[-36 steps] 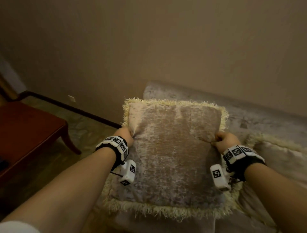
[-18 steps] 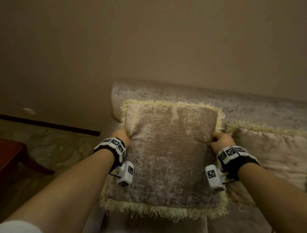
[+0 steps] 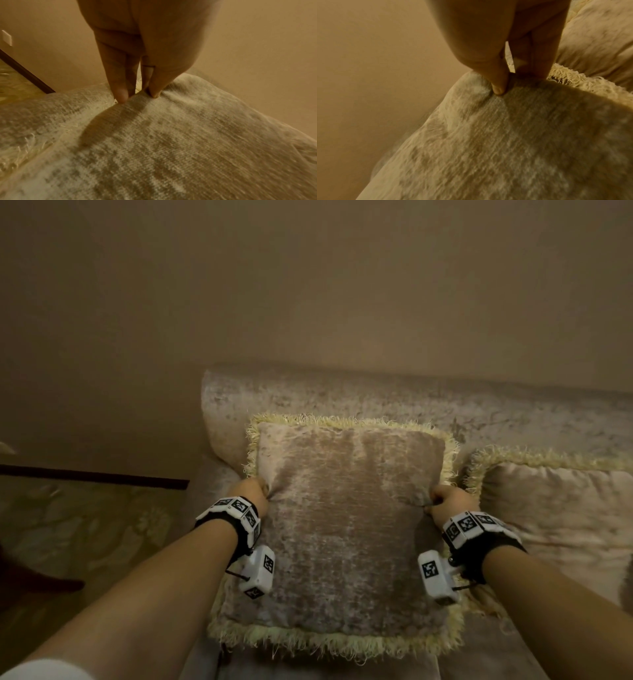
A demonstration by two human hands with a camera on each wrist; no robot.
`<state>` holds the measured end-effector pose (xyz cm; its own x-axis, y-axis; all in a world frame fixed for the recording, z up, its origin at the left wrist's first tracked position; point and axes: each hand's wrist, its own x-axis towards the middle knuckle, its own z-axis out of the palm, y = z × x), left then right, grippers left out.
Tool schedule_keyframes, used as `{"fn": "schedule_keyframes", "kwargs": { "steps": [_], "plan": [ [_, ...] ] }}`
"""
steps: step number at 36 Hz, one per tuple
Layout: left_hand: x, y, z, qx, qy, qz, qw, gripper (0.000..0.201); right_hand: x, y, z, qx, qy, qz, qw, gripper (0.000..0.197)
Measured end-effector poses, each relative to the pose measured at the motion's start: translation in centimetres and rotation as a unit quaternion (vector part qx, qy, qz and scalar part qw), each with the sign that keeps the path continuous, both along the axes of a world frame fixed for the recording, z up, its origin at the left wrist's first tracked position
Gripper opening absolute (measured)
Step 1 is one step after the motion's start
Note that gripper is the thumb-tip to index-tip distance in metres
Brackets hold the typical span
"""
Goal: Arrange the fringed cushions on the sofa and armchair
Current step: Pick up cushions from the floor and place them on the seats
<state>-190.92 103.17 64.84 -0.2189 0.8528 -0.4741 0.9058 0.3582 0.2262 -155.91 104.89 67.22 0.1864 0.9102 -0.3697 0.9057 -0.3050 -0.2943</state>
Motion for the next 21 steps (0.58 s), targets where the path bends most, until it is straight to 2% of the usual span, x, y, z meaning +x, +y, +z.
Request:
{"fn": "schedule_keyframes", "kwargs": {
  "steps": [5, 13, 21],
  "plan": [
    [0.3, 0.8, -2.1, -0.036, -0.005, -0.019, 0.999, 0.009, -0.1, 0.7, -1.3, -0.027, -0.004, 0.004, 1.000, 0.005],
    [1.1, 0.9, -6.0, -0.080, -0.034, -0.028, 0.996, 0.020, 0.8, 1.9, -4.1, -0.084, 0.002, 0.006, 0.996, 0.013],
    [1.5, 1.5, -9.4, -0.087, -0.029, -0.035, 0.995, 0.019, 1.5, 3.1, -7.9, -0.134, 0.009, -0.002, 0.991, 0.013]
  ]
}}
